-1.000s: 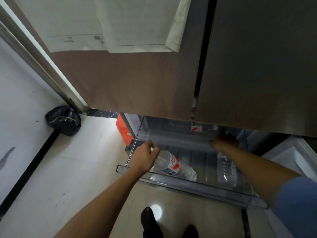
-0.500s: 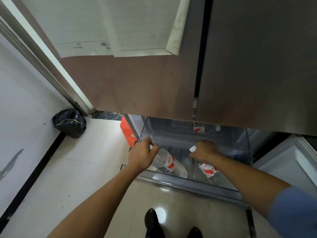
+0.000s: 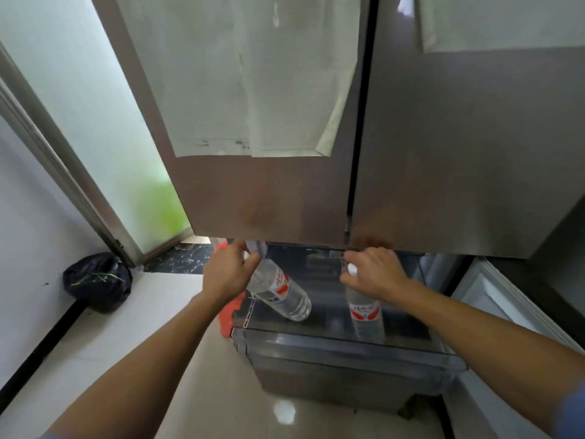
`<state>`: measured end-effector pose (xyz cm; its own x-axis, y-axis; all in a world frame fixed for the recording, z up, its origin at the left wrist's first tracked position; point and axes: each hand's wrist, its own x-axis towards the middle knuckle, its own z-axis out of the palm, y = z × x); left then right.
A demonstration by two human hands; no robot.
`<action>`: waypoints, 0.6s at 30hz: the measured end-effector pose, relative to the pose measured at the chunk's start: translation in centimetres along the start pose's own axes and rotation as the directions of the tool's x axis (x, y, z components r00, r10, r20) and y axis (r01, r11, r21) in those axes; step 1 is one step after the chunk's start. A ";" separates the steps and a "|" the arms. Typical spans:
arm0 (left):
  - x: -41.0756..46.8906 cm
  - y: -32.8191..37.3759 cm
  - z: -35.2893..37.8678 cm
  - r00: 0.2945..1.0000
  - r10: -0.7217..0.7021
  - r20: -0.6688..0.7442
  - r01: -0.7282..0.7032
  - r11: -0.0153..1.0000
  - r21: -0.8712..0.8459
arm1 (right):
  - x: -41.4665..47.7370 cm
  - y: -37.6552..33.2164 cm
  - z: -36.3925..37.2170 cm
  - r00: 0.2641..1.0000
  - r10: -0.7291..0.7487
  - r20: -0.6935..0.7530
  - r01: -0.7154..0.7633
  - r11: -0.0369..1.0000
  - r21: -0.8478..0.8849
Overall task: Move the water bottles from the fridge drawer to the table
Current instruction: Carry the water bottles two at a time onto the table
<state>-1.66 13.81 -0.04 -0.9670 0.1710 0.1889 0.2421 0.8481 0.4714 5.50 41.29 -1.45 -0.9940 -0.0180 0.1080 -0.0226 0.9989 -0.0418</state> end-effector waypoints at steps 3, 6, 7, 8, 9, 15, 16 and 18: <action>-1.1 -1.2 -3.8 0.993 0.015 -0.118 -0.017 1.000 -0.016 | -0.4 -3.8 -3.7 0.989 -0.022 -0.143 0.019 1.000 -0.025; -3.6 -3.7 -8.8 0.971 -0.014 -0.237 0.002 0.999 -0.053 | -0.9 -8.6 -7.1 0.964 -0.017 -0.264 0.019 1.000 0.003; -4.7 -5.0 -10.5 0.965 -0.036 -0.260 0.020 0.998 -0.062 | -1.1 -10.5 -7.9 0.956 -0.021 -0.293 0.026 1.000 0.015; -5.9 -6.5 -12.1 0.960 -0.061 -0.274 0.046 0.997 -0.063 | -1.4 -12.6 -8.7 0.948 -0.035 -0.317 0.046 0.999 0.027; -6.9 -8.3 -13.7 0.953 -0.084 -0.290 0.071 0.996 -0.056 | -1.6 -14.8 -9.3 0.940 -0.054 -0.336 0.072 0.997 0.041; -16.2 -19.9 -21.8 0.904 -0.216 -0.370 0.245 0.969 0.032 | -2.6 -30.4 -9.2 0.905 -0.206 -0.372 0.260 0.960 0.102; -18.0 -22.0 -22.8 0.896 -0.240 -0.374 0.281 0.958 0.059 | -2.7 -33.0 -8.5 0.907 -0.235 -0.348 0.291 0.949 0.118; -21.7 -25.9 -24.7 0.886 -0.279 -0.370 0.341 0.933 0.115 | -3.1 -38.3 -7.1 0.903 -0.317 -0.291 0.364 0.923 0.124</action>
<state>15.02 -24.27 4.89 -0.8950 -0.2705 0.3547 -0.1134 0.9070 0.4056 10.19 3.40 6.90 -0.8587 -0.3204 0.3999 -0.3964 0.9099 -0.1221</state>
